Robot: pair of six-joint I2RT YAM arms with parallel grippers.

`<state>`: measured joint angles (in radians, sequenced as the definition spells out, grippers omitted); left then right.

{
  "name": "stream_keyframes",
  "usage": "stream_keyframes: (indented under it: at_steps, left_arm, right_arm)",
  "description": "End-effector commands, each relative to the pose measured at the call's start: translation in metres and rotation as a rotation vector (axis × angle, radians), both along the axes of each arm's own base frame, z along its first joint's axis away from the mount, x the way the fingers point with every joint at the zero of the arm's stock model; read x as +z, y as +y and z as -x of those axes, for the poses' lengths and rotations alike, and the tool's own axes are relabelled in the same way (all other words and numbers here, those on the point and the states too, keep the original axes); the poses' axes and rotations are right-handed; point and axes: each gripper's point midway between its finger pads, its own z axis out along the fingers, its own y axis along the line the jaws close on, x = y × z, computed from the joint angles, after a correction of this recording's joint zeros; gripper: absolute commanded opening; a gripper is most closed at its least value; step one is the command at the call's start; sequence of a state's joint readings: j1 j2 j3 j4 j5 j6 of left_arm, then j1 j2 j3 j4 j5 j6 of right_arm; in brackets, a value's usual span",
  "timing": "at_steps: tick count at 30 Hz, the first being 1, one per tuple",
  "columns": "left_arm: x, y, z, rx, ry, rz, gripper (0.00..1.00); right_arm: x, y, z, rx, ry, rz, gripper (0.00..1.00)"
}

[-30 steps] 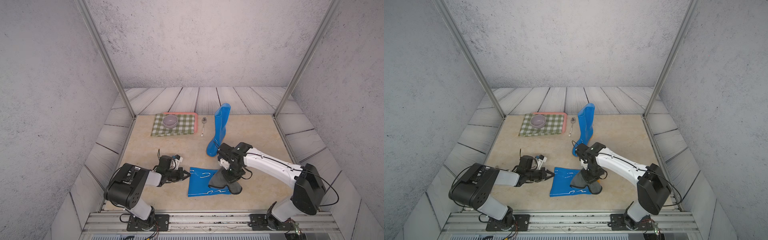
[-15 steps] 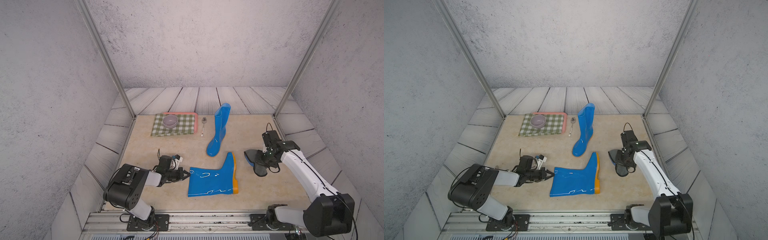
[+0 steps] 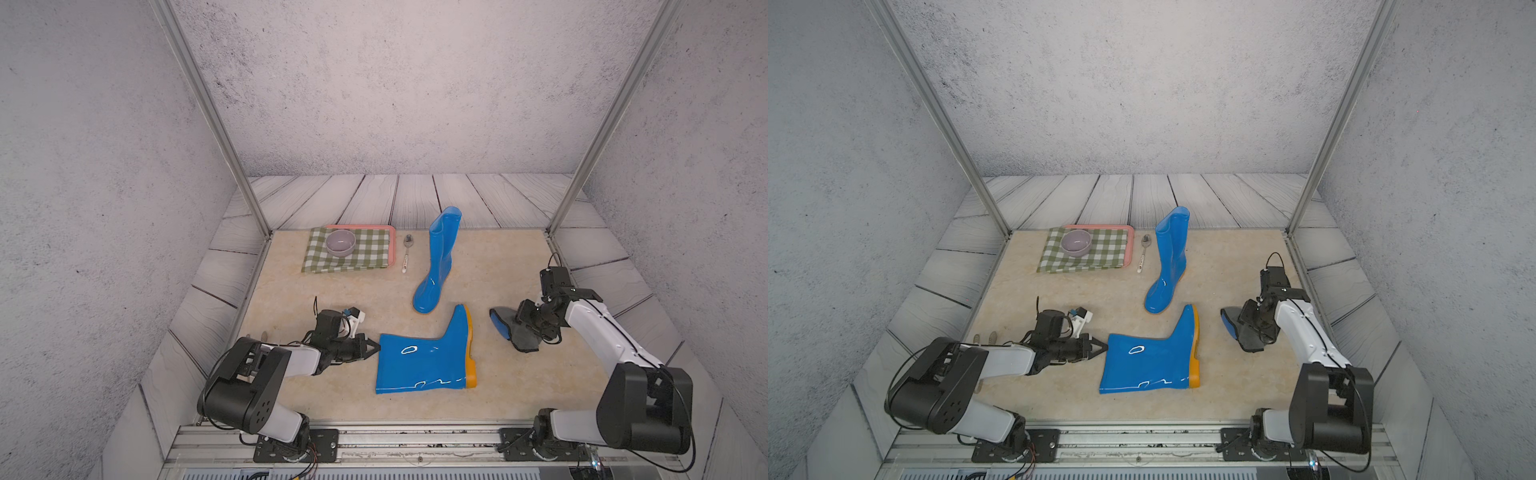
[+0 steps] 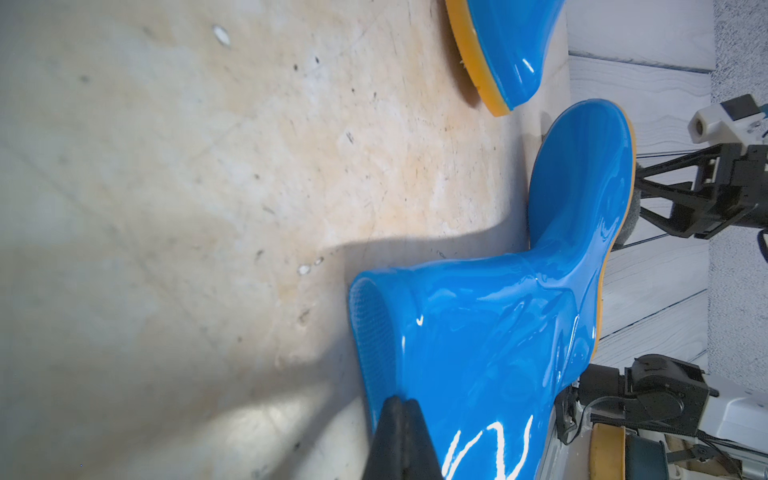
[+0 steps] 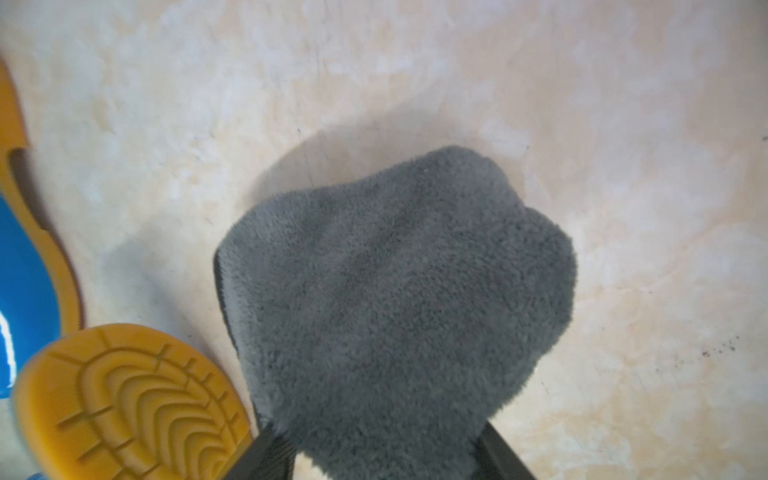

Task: Wipe the rubber boots with a cloth
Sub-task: Place the cleaning item at the center of the board.

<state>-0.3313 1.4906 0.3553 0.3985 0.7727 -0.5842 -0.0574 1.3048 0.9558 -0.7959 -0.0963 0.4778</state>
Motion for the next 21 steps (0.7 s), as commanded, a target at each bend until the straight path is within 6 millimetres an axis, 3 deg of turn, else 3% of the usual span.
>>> stream_keyframes:
  at_steps: [1, 6, 10, 14, 18, 21]
  left_arm:
    - [0.004, -0.002, 0.003, -0.021, -0.011, 0.017, 0.05]
    - [0.007, -0.008, 0.002, -0.047, 0.0, 0.044, 0.25]
    - [0.015, -0.017, -0.003, -0.075, -0.006, 0.089, 0.29]
    - [0.016, -0.025, -0.005, -0.095, 0.002, 0.099, 0.29]
    - [0.016, -0.028, -0.004, -0.1, 0.001, 0.103, 0.28]
    - [0.02, -0.031, -0.002, -0.111, -0.012, 0.101, 0.25]
  right_arm:
    - [0.06, -0.006, -0.004, 0.037, -0.176, 0.062, 0.66]
    - [0.107, -0.001, 0.014, 0.099, -0.287, 0.082, 0.66]
    - [0.124, 0.006, 0.03, 0.142, -0.329, 0.065, 0.66]
    - [0.122, 0.004, 0.043, 0.157, -0.313, 0.094, 0.67]
    - [0.101, -0.004, 0.043, 0.145, -0.247, 0.127, 0.7]
    - [0.082, -0.003, 0.037, 0.118, -0.16, 0.093, 0.79]
